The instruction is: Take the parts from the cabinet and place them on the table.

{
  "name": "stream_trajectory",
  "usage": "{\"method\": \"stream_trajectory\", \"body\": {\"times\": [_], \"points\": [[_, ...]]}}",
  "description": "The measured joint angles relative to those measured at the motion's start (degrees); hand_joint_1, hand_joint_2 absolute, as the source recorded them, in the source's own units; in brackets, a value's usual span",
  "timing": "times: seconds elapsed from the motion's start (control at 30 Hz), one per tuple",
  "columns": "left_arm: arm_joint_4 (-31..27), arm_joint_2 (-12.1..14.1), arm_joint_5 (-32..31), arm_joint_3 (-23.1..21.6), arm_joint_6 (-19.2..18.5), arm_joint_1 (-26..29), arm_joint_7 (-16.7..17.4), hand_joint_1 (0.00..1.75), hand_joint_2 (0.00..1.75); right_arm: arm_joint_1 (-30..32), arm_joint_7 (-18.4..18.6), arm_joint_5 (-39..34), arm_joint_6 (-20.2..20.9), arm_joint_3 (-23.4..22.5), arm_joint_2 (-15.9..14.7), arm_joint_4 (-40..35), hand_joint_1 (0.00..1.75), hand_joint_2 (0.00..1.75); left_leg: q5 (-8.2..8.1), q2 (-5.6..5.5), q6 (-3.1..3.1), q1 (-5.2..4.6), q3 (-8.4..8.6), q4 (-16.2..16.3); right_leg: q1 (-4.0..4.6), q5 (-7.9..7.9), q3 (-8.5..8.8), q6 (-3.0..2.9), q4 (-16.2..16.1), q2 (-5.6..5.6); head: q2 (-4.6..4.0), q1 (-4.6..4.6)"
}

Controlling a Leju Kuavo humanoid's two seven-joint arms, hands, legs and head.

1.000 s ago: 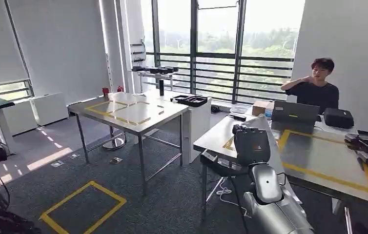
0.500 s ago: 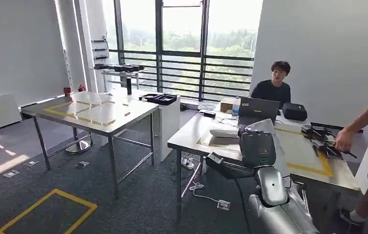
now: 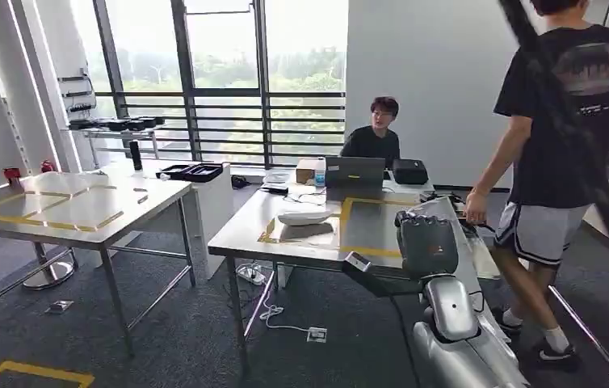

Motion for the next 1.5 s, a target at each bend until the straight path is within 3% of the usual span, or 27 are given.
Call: {"method": "stream_trajectory", "body": {"times": [0.03, 0.07, 0.1, 0.2, 0.23, 0.27, 0.3, 0.33, 0.37, 0.4, 0.43, 0.47, 0.5, 0.57, 0.6, 0.63, 0.67, 0.7, 1.03, 1.5], "points": [[0.0, 0.0, 0.0, 0.0, 0.0, 0.0, 0.0, 0.00, 1.75, -0.1, 0.0, 0.0, 0.0, 0.0, 0.0, 0.0, 1.75, 1.75, 2.78, -1.10, 0.05, 0.14, 2.44, -5.4, -0.13, -0.14, -0.01, 0.22, 0.3, 0.83, 0.00, -0.04], [0.0, 0.1, 0.0, 0.0, 0.0, 0.0, 0.0, 0.00, 1.75, -0.1, 0.0, 0.0, 0.0, 0.0, 0.0, 0.0, 1.75, 1.75, 3.36, -4.49, 0.10, 0.51, 3.87, -9.1, -0.28, -0.30, -0.23, 0.54, 0.6, 1.42, 0.00, -0.04], [0.0, 0.1, 0.0, 0.0, 0.0, 0.0, 0.0, 0.00, 1.75, -0.2, 0.0, 0.0, 0.0, 0.0, 0.0, 0.0, 1.75, 1.75, 2.76, -6.23, 0.13, 0.77, 4.80, -10.3, -0.02, -0.39, -0.83, 1.07, 1.1, 2.26, 0.00, -0.02], [0.0, 0.1, 0.0, 0.0, 0.0, 0.1, 0.1, 0.00, 1.75, 0.1, 0.1, 0.0, 0.1, 0.0, 0.0, 0.0, 1.75, 1.75, 2.89, -4.10, 1.03, 0.05, 4.60, -9.9, -0.74, 0.40, -1.39, 2.56, 0.4, 4.54, 0.00, -0.06], [0.0, -0.1, 0.0, 0.0, 0.0, 0.1, 0.1, 0.00, 1.75, 0.1, 0.2, 0.0, 0.1, 0.0, -0.3, 0.0, 1.75, 1.75, 3.27, -3.20, 1.59, 0.57, 4.78, -10.5, -0.71, 0.46, -1.63, 2.85, 0.4, 4.75, 0.00, 0.00], [0.0, 0.0, 0.0, 0.0, 0.0, 0.0, 0.0, 0.00, 1.75, 0.0, 0.2, 0.0, 0.1, 0.0, -0.3, 0.0, 1.75, 1.75, 3.42, -2.44, 1.95, 0.51, 4.95, -10.8, -0.28, -0.36, -1.97, 2.93, 1.5, 0.86, 0.00, 0.07], [0.0, 0.0, 0.0, 0.0, 0.0, 0.0, 0.0, 0.00, 1.75, -0.2, 0.3, 0.1, 0.1, 0.0, -0.3, 0.0, 1.75, 1.75, 3.37, -1.69, 2.32, 0.42, 4.97, -10.8, -0.20, -2.18, -3.36, 3.21, 4.3, -1.95, 0.00, 0.31], [0.0, -0.1, 0.0, 0.0, 0.0, 0.1, 0.0, 0.00, 1.75, -0.2, 0.3, 0.2, 0.1, 0.0, -0.2, 0.0, 1.75, 1.75, 3.28, -0.92, 2.47, 0.30, 4.97, -10.8, -0.27, -4.29, -5.36, 3.45, 8.5, -3.22, 0.00, 0.31], [0.0, 0.0, 0.0, 0.0, 0.0, 0.2, 0.0, 0.00, 1.75, 0.0, 0.3, 0.3, 0.2, 0.0, -0.2, 0.0, 1.75, 1.75, 3.18, -0.20, 2.60, 0.27, 4.97, -10.8, -0.36, -6.31, -7.70, 3.62, 13.3, -3.69, 0.00, 0.29], [0.0, 0.0, 0.0, 0.0, 0.0, 0.2, 0.1, 0.00, 1.75, 0.3, 0.3, 0.3, 0.2, 0.0, -0.2, 0.0, 1.75, 1.75, 3.13, 0.18, 2.61, 0.27, 4.93, -10.8, -0.50, -7.56, -9.65, 3.81, 17.3, -3.86, 0.00, 0.33], [0.0, 0.0, 0.0, 0.0, 0.0, 0.2, 0.1, 0.00, 1.75, 0.4, 0.1, 0.4, 0.2, 0.0, -0.2, 0.0, 1.75, 1.75, 3.08, 0.78, 2.58, 0.27, 4.94, -10.8, -0.68, -7.26, -10.12, 3.93, 18.1, -3.95, 0.00, 0.31], [0.0, 0.0, 0.0, 0.0, 0.0, 0.1, 0.2, 0.00, 1.75, 0.5, -0.2, 0.6, 0.2, 0.0, -0.2, 0.0, 1.75, 1.75, 3.01, 1.21, 2.49, 0.27, 4.98, -10.8, -0.80, -5.71, -9.10, 3.95, 16.1, -4.04, 0.00, 0.33], [0.0, 0.0, 0.0, 0.0, 0.0, 0.1, 0.3, 0.00, 1.75, 0.4, -0.5, 0.8, 0.2, 0.0, -0.2, 0.0, 1.75, 1.75, 2.92, 1.59, 2.35, 0.27, 5.06, -10.7, -0.79, -3.61, -6.89, 3.87, 12.2, -4.11, 0.00, 0.33], [0.0, 0.0, 0.0, 0.0, 0.0, 0.0, 0.4, 0.00, 1.75, 0.2, -0.9, 1.0, 0.0, 0.0, -0.2, 0.0, 1.75, 1.75, 2.59, 2.19, 1.84, 0.24, 5.32, -10.6, -0.76, 0.15, -1.10, 3.55, 1.7, -4.97, 0.00, 0.35], [0.0, 0.0, 0.0, 0.0, 0.0, -0.1, 0.4, 0.00, 1.75, 0.3, -0.9, 1.0, -0.1, 0.0, -0.2, 0.0, 1.75, 1.75, 2.38, 2.39, 1.44, -0.23, 5.14, -10.5, -0.21, -0.83, -0.60, 3.03, 0.7, -5.34, 0.00, 0.33], [0.0, 0.0, 0.0, 0.0, 0.0, -0.2, 0.4, 0.00, 1.75, 0.4, -0.8, 1.0, -0.1, 0.0, -0.1, 0.0, 1.75, 1.75, 2.36, 2.42, 1.20, -0.17, 5.25, -10.6, -0.23, -0.67, -0.66, 2.55, 0.5, -5.09, 0.00, 0.31], [0.0, 0.0, 0.0, 0.0, 0.0, -0.3, 0.3, 0.00, 1.75, 0.6, -0.6, 1.0, -0.1, 0.0, -0.1, 0.0, 1.75, 1.75, 2.00, 2.45, 1.52, -0.44, 5.29, -10.3, -0.46, -0.46, -0.49, 2.54, 0.3, -5.09, 0.00, 0.18], [0.0, 0.0, 0.0, 0.0, 0.0, -0.3, 0.1, 0.00, 1.75, 0.6, -0.6, 1.0, -0.1, 0.0, -0.1, 0.0, 1.75, 1.75, 2.34, 2.31, 2.35, -0.31, 5.36, -10.5, -0.33, -0.62, -0.45, 2.46, 0.4, -5.13, 0.00, 0.20], [0.0, 0.0, 0.1, 0.0, 0.6, -0.4, -0.1, 0.00, 1.75, 0.6, -0.6, 1.1, 0.0, 0.0, -0.2, 0.0, 1.75, 1.75, 2.73, 2.32, 0.64, -0.20, 6.00, -11.7, -0.17, -0.82, -0.44, 1.76, 0.5, -5.11, 0.00, 0.11], [0.0, 0.0, 0.9, 0.0, -0.8, -0.6, -1.5, 0.00, 1.75, 0.6, -1.0, 2.0, -0.1, 0.0, -0.3, 0.0, 1.75, 1.75, 2.69, 2.31, 0.67, -0.37, 5.98, -11.4, -0.22, -0.72, -0.32, 1.80, 0.4, -5.09, 0.00, 0.13]]}}
